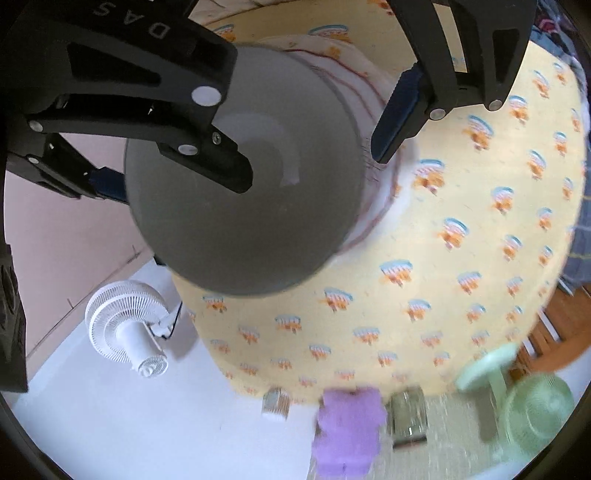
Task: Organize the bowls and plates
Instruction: 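Lower the nested bowls onto the plate stack and open both grippers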
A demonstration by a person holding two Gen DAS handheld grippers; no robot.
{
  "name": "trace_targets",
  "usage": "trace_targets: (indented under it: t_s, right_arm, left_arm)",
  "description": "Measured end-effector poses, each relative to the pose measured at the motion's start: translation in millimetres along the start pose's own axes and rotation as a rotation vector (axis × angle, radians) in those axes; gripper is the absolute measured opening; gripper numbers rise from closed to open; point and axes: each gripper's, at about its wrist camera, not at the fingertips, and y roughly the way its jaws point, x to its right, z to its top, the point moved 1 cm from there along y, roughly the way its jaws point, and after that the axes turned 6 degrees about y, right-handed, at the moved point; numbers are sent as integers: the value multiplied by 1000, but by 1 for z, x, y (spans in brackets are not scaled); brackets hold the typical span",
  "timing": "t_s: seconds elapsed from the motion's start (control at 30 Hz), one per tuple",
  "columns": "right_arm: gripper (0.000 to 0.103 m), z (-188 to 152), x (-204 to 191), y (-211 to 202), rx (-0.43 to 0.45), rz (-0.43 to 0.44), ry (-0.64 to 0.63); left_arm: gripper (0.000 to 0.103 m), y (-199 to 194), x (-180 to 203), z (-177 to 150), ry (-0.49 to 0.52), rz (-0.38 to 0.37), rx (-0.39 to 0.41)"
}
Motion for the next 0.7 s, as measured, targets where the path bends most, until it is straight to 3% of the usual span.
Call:
trace_targets:
  t_s: [0.27,0.5,0.7]
  right_arm:
    - [86,-16,-23,-41,175,-140,64]
    - [87,-33,-67,-68,287,-186,100]
    - [87,-54,-108,-75,354,-158,156]
  left_arm:
    - [90,-35,-13,-4,111,25,103]
    - [90,-74,-46,-20,180,37,219]
    - [89,-92,-100,-44,153,81,270]
